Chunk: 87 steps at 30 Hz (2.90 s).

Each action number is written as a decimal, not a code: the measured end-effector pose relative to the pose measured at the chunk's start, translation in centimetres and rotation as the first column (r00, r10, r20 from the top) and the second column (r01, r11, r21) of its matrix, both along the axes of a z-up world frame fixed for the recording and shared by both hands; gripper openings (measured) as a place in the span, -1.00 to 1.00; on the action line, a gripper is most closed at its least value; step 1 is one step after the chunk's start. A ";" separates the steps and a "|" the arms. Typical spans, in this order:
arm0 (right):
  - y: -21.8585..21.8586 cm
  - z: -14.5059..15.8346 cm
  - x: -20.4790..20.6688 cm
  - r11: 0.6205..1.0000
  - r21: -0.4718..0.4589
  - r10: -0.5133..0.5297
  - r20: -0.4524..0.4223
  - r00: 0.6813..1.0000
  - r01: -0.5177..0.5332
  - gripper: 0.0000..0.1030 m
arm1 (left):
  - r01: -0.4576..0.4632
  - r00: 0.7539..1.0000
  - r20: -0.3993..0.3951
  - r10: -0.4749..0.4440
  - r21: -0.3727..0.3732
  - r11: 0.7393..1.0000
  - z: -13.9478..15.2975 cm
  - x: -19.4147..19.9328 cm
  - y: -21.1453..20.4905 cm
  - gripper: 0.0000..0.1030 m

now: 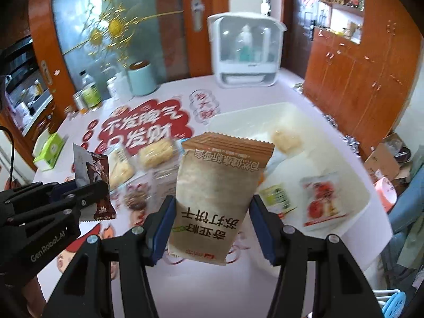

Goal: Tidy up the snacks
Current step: 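Carry the cracker packet and grey wrapper into the white bin and release them, then move both tools back over the remaining snacks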

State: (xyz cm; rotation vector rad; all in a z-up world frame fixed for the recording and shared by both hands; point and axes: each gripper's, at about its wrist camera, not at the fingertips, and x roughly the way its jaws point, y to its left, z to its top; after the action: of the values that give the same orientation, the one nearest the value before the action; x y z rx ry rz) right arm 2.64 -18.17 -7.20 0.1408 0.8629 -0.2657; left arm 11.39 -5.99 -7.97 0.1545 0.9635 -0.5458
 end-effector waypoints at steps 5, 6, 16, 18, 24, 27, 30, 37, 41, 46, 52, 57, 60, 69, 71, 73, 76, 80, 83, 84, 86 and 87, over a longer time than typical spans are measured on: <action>-4.3 0.9 -0.3 0.999 -0.024 -0.048 0.023 0.999 0.048 0.11 | 0.028 1.000 0.005 -0.028 -0.012 1.000 0.3 1.0 -4.9 -0.69; -5.2 1.0 -0.3 0.998 -0.028 -0.057 0.027 0.998 0.058 0.11 | 0.031 0.999 0.005 -0.031 -0.013 0.999 0.3 1.1 -5.8 -0.69; -13.1 1.4 0.9 0.991 -0.063 -0.112 0.048 0.993 0.115 0.11 | 0.053 0.998 0.018 -0.053 -0.013 0.999 -0.3 2.8 -14.2 -0.69; -14.6 1.4 1.1 0.990 -0.071 -0.120 0.052 0.991 0.123 0.12 | 0.049 0.999 0.013 -0.049 -0.013 0.999 -0.6 3.3 -15.5 -0.69; -17.6 1.1 2.0 0.990 -0.080 -0.116 0.051 0.992 0.120 0.12 | 0.027 1.000 0.014 -0.027 -0.006 1.000 -1.4 4.2 -18.3 -0.69; -18.3 0.6 2.5 0.992 -0.073 -0.100 0.035 0.994 0.102 0.12 | 0.006 1.000 0.015 -0.007 0.014 1.000 -1.9 4.6 -19.2 -0.49; -18.8 -0.4 3.3 0.998 -0.037 -0.054 -0.017 0.998 0.053 0.14 | -0.012 1.000 0.011 0.012 0.027 1.000 -2.3 4.7 -19.3 0.51; -18.5 -2.8 3.5 1.000 -0.013 -0.004 -0.081 0.997 0.003 0.20 | -0.095 0.995 0.034 0.093 0.055 0.994 -3.2 4.7 -17.1 0.65; -17.9 -3.3 4.0 1.000 -0.007 0.010 -0.098 0.995 -0.011 0.20 | -0.121 0.992 0.027 0.119 0.065 0.991 -3.5 4.5 -15.5 0.66; -16.6 -3.5 4.4 1.000 -0.005 0.025 -0.104 0.994 -0.025 0.20 | -0.141 0.990 0.016 0.141 0.069 0.988 -3.7 4.2 -13.5 0.66; -14.9 -3.7 4.7 0.999 0.009 0.032 -0.114 0.993 -0.031 0.20 | -0.162 0.987 0.002 0.162 0.070 0.984 -3.6 4.0 -10.9 0.66; -12.9 -3.8 4.8 0.999 0.021 0.038 -0.124 0.992 -0.035 0.20 | -0.179 0.984 -0.003 0.180 0.070 0.981 -3.2 3.8 -8.2 0.66; -11.5 -3.9 5.1 0.999 0.030 0.046 -0.126 0.991 -0.042 0.20 | -0.198 0.980 0.002 0.199 0.074 0.977 -2.9 3.8 -6.1 0.66; -5.7 -3.3 6.6 0.991 0.055 0.123 -0.105 0.987 -0.118 0.20 | -0.305 0.952 0.037 0.303 0.086 0.948 -1.6 4.8 1.6 0.66; -4.3 -3.1 7.3 0.988 0.059 0.151 -0.100 0.983 -0.146 0.20 | -0.333 0.943 0.053 0.329 0.092 0.939 -1.3 5.2 3.4 0.66; -3.0 -2.7 8.1 0.983 0.062 0.177 -0.090 0.980 -0.172 0.20 | -0.357 0.934 0.067 0.351 0.097 0.929 -1.1 5.7 5.1 0.66; -1.3 -2.2 9.7 0.972 0.083 0.227 -0.078 0.971 -0.220 0.20 | -0.390 0.920 0.084 0.382 0.101 0.915 -0.8 6.6 7.2 0.67; 0.4 -2.0 12.8 0.947 0.161 0.292 -0.080 0.953 -0.277 0.20 | -0.406 0.913 0.074 0.400 0.101 0.908 -1.2 8.3 9.1 0.76; 1.0 -2.3 15.3 0.939 0.204 0.298 -0.089 0.950 -0.276 0.21 | -0.416 0.909 0.038 0.414 0.101 0.904 -2.5 10.1 10.1 0.76; 1.3 -2.6 16.7 0.936 0.224 0.301 -0.104 0.948 -0.273 0.24 | -0.423 0.906 0.023 0.423 0.103 0.900 -3.1 10.7 10.3 0.76; 1.8 -3.4 18.7 0.931 0.255 0.303 -0.133 0.944 -0.263 0.28 | -0.437 0.897 -0.026 0.442 0.108 0.893 -4.9 12.2 10.9 0.76; 2.0 -3.9 19.6 0.926 0.275 0.305 -0.145 0.941 -0.258 0.30 | -0.447 0.889 -0.056 0.455 0.113 0.887 -5.8 12.9 11.2 0.76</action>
State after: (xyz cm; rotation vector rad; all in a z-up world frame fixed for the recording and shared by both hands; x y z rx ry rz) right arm 22.28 -16.21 -11.15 0.2287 1.0884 0.1063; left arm 24.30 5.17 -13.79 -0.0087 1.0644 -0.0738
